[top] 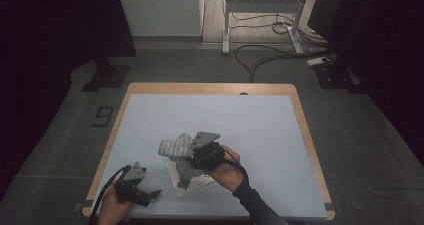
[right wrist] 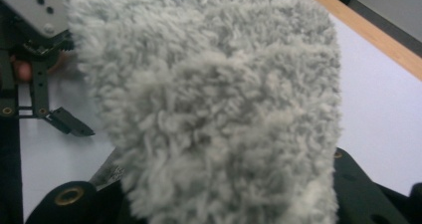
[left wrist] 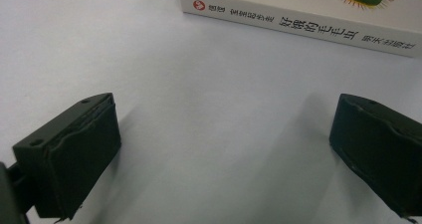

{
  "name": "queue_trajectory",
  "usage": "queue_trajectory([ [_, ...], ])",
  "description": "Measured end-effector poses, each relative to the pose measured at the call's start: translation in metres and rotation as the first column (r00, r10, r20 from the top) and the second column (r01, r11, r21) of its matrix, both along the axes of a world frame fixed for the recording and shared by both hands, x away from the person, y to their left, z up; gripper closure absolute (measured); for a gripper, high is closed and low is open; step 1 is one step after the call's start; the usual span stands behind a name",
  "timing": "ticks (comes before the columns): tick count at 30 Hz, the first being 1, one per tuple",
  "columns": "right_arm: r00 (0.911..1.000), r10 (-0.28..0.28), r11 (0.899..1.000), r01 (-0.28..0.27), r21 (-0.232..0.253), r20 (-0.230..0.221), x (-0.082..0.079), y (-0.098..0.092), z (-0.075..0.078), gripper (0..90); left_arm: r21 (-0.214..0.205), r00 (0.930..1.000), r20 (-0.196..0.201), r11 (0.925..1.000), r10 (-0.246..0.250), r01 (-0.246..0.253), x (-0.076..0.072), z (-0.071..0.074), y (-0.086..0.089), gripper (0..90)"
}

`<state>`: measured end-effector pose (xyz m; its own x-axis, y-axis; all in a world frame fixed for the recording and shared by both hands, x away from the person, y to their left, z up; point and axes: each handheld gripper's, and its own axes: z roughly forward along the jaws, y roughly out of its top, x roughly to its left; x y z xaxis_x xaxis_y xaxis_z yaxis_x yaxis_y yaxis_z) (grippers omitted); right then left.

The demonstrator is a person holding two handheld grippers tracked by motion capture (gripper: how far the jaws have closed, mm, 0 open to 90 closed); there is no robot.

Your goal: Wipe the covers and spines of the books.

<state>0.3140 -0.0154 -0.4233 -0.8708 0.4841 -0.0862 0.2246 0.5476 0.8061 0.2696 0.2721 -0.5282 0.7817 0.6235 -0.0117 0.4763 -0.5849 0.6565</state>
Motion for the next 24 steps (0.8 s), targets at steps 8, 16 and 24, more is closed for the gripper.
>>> queue_trajectory([
  [8, 0.9989, -0.044, 0.999, 0.044, 0.000, 0.015, 0.008, -0.014, 0.007, 60.4, -0.002, 1.0000, 0.000, 1.0000, 0.001, -0.001, 0.000, 0.000, 0.000, 0.0],
  [16, 0.9924, -0.119, 0.993, 0.119, -0.007, 0.030, 0.018, -0.040, 0.006, 60.4, -0.005, 1.0000, -0.001, 1.0000, 0.002, -0.003, 0.000, 0.000, 0.000, 0.0],
  [24, 0.9829, -0.180, 0.984, 0.180, -0.008, 0.040, 0.024, -0.066, 0.007, 60.3, -0.006, 1.0000, -0.001, 1.0000, 0.002, -0.002, 0.000, 0.000, 0.000, 0.0],
])
